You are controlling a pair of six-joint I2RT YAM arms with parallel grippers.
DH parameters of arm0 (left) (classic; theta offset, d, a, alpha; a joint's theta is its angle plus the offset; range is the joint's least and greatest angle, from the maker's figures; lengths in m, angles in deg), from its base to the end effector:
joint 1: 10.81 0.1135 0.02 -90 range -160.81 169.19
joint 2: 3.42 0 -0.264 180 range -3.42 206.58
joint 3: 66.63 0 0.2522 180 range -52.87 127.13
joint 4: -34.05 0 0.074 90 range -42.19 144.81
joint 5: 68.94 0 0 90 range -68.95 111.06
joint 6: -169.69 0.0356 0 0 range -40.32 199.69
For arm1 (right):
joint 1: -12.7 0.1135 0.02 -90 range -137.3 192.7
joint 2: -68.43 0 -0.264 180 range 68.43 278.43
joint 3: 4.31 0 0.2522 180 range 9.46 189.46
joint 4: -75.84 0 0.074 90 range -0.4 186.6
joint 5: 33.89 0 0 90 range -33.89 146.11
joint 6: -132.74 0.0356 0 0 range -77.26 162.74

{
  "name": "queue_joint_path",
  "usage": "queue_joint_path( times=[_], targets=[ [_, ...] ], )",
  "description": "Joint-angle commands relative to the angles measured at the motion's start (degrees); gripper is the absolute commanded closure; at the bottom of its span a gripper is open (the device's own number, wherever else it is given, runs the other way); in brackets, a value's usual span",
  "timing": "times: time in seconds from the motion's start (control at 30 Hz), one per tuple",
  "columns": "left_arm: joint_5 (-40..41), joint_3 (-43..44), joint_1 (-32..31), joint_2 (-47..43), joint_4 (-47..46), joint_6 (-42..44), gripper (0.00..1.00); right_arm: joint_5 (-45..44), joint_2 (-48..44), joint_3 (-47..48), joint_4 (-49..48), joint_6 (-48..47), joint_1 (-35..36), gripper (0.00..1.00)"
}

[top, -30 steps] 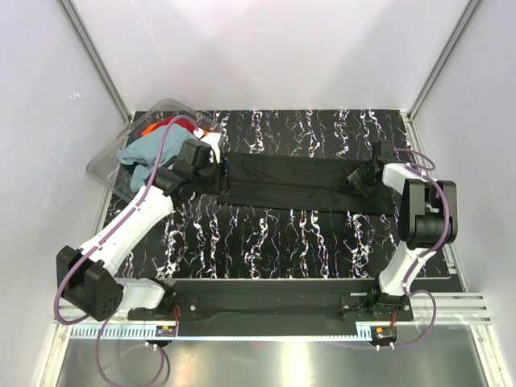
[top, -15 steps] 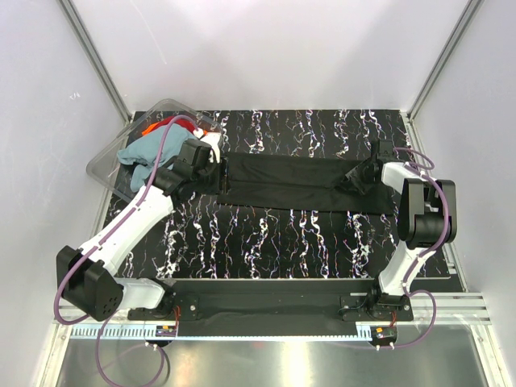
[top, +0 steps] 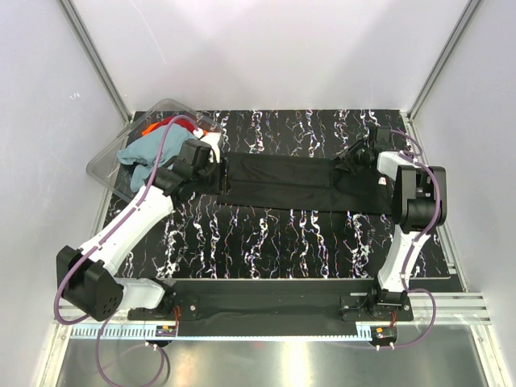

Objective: Fold and stack the t-shirts
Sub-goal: Fold the tshirt

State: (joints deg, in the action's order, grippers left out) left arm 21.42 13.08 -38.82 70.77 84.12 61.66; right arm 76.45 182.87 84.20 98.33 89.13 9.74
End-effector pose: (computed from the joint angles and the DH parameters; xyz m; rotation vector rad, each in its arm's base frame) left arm 0.2448 -0.1300 0.3149 0.2040 2.3728 -0.3832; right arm 0.4274 -0.0097 0.1632 0.8847 2.3316 0.7642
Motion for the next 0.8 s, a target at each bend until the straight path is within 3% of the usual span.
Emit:
queue_joint_path(
  times=[0.0,0.2,0.27,0.33,0.47,0.77],
  targets=[
    [-0.44,0.05,-0.03,-0.11,-2.74,-0.61,0.48,6.22,-1.83,2.96,-4.07,-2.09,0.68,0.57],
    [-7.82,4.88,0.06,7.34,-2.57,-0.88,0.47,2.87,-8.08,2.25,4.62,-3.85,0.24,0.56],
    [-7.83,6.56,0.06,10.62,-2.57,-0.61,0.47,2.69,-8.61,-0.29,6.38,-4.11,0.32,0.6],
    [-8.27,10.23,0.24,15.96,-1.43,-0.44,0.5,1.46,-8.79,-3.44,6.38,-4.03,0.32,0.7],
    [-9.33,16.39,0.15,22.48,0.07,-0.7,0.54,2.07,-4.33,-2.85,6.3,-5.78,0.32,0.81],
    [-2.39,23.87,0.24,36.09,2.18,-0.08,0.54,4.71,4.92,3.13,4.54,-8.16,0.76,0.87]
  ],
)
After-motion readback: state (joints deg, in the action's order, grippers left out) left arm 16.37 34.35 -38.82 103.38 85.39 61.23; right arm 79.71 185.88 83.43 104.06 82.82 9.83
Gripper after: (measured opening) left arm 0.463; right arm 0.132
